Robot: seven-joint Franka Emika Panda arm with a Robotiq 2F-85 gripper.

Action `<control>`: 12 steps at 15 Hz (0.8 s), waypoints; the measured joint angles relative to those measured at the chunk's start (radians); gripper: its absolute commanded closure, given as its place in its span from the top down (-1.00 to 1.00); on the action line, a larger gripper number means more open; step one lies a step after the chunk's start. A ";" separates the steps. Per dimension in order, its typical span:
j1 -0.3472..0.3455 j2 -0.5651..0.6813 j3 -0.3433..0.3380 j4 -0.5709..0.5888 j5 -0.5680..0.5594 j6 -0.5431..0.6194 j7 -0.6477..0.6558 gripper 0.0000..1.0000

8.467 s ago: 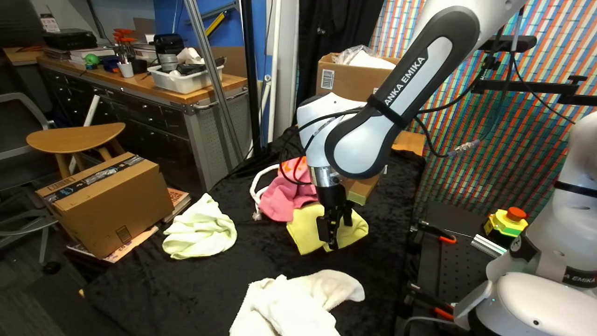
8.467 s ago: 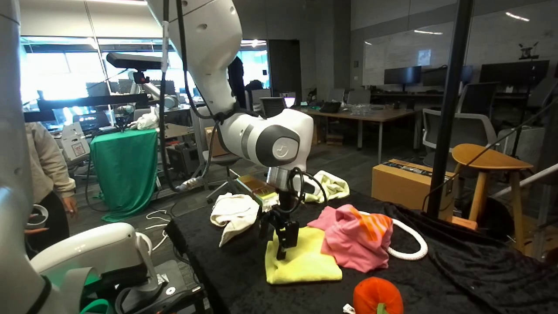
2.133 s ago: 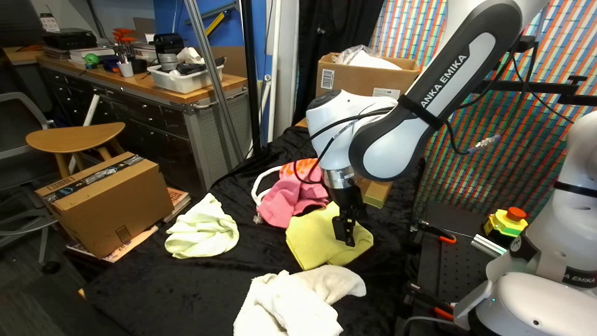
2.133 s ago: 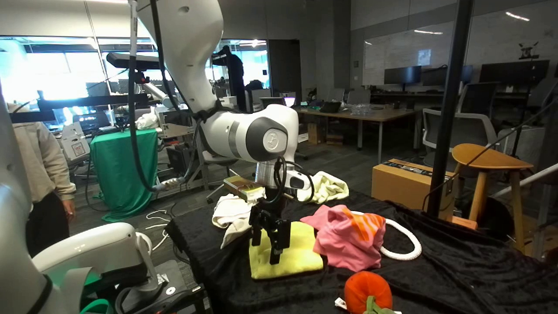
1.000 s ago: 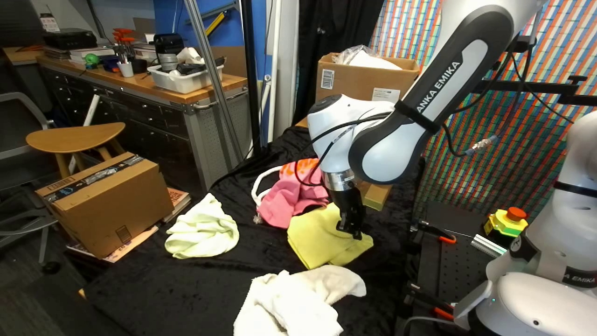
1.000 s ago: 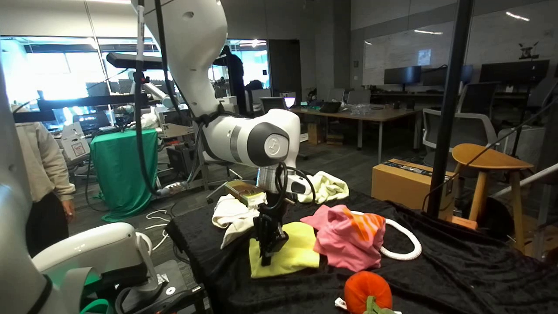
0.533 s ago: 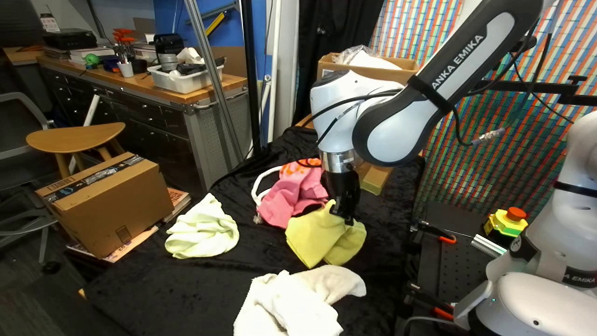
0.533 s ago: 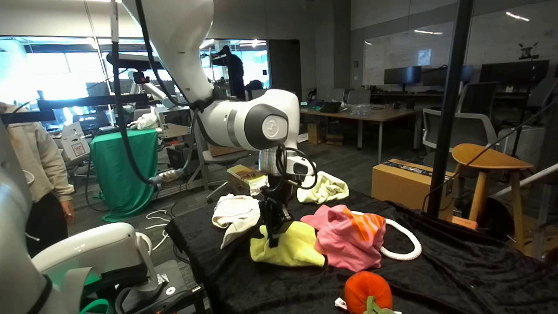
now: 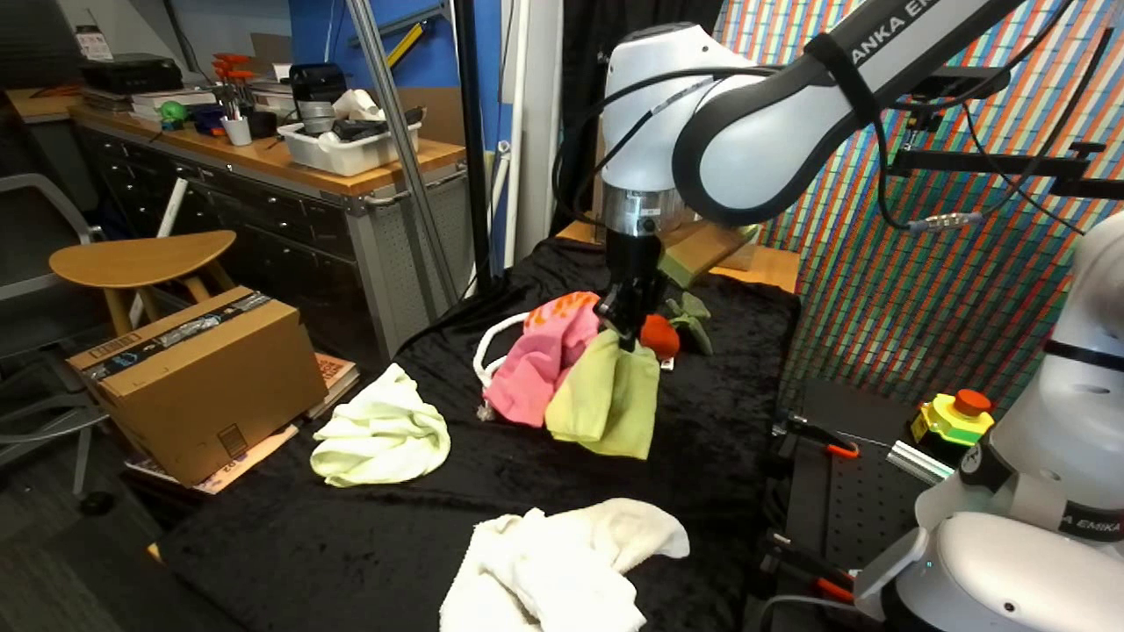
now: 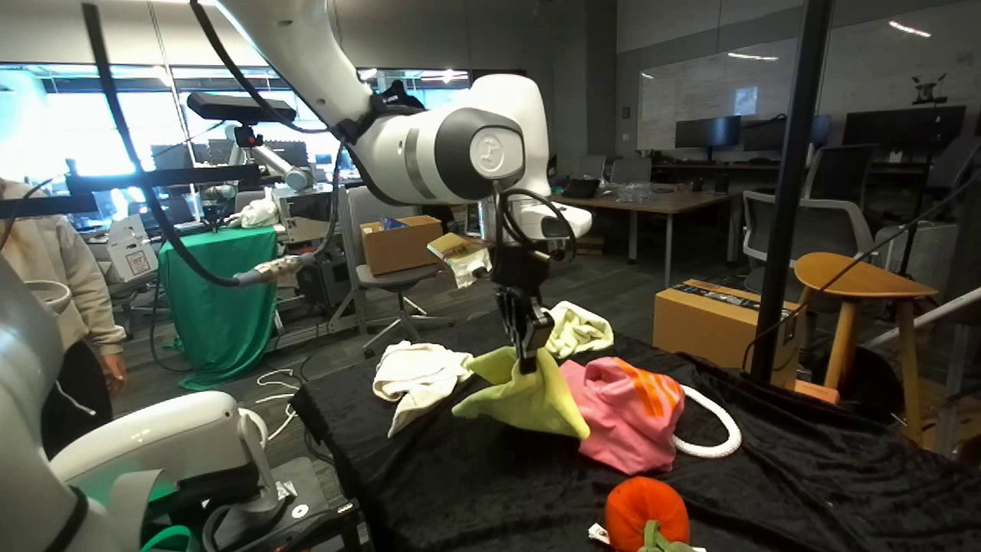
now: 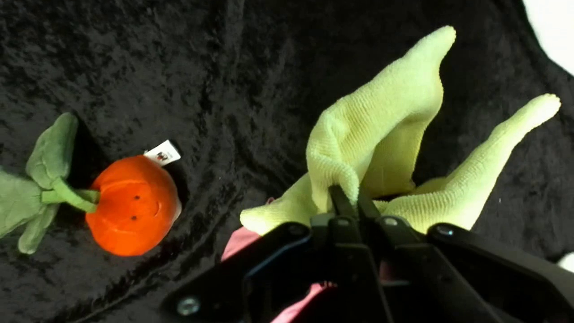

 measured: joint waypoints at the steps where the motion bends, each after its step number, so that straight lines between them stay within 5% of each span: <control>1: -0.012 -0.013 -0.003 0.013 0.001 0.003 0.014 -0.95; 12: -0.067 -0.031 -0.007 0.207 -0.005 0.003 0.056 -0.95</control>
